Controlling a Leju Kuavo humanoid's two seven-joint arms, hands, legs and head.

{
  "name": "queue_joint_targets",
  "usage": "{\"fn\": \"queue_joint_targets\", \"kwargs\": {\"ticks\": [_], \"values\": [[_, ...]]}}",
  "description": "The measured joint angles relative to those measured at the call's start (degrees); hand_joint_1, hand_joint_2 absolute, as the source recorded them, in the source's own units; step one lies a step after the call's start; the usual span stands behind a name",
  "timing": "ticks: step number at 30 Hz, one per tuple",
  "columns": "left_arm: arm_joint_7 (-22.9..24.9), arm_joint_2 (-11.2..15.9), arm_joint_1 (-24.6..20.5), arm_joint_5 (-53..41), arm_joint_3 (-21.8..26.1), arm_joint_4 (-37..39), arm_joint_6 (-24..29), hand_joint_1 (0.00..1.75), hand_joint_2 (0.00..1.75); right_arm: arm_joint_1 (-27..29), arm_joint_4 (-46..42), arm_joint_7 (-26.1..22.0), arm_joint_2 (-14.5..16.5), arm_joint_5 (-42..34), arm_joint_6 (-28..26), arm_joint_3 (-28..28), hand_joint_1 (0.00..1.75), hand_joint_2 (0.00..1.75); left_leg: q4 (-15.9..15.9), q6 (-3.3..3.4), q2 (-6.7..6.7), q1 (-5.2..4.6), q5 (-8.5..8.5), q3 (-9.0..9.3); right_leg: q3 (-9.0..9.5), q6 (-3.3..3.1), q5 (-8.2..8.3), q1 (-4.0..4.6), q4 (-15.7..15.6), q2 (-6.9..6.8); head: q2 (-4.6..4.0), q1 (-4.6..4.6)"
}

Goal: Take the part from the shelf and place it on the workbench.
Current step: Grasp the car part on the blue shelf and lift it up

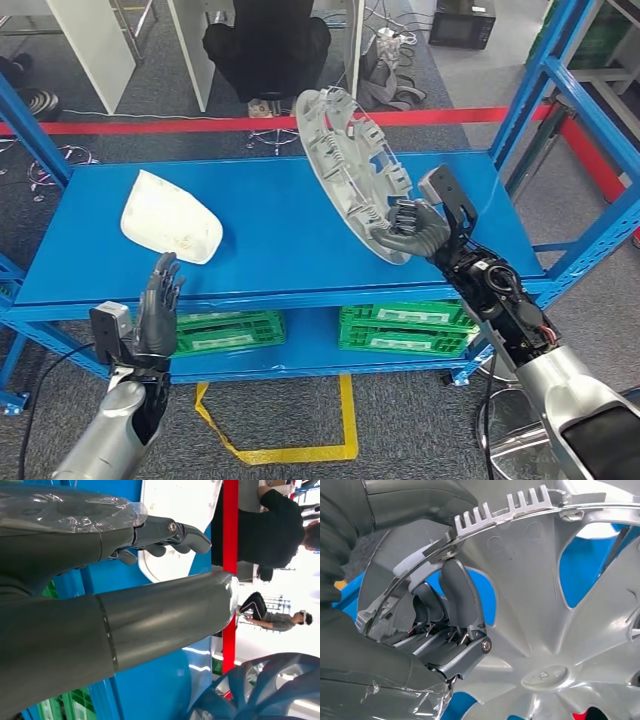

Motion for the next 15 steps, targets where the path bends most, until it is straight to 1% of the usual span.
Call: {"fn": "queue_joint_targets", "kwargs": {"ticks": [8, 15], "values": [[-0.3, -0.3, 0.1, -0.7, 0.0, 0.2, -0.5, 0.00, 0.00, 1.9, -5.7, 1.0, 0.0, -5.2, 0.0, -0.1, 1.75, 1.75, 0.0, 0.00, -0.01, 0.00, 0.00, -0.10, -0.10, 0.00, 0.00, 0.00, 0.0, -0.01, 0.00, 0.02], [-0.3, -0.3, 0.3, -1.2, 0.0, 0.3, -0.9, 0.00, 0.00, 2.1, -11.2, 1.3, 0.0, -8.8, 0.0, -0.2, 1.75, 1.75, 0.0, 0.00, -0.04, 0.00, 0.00, -0.17, -0.16, 0.00, 0.00, 0.00, 0.0, -0.06, 0.00, 0.03]]}}
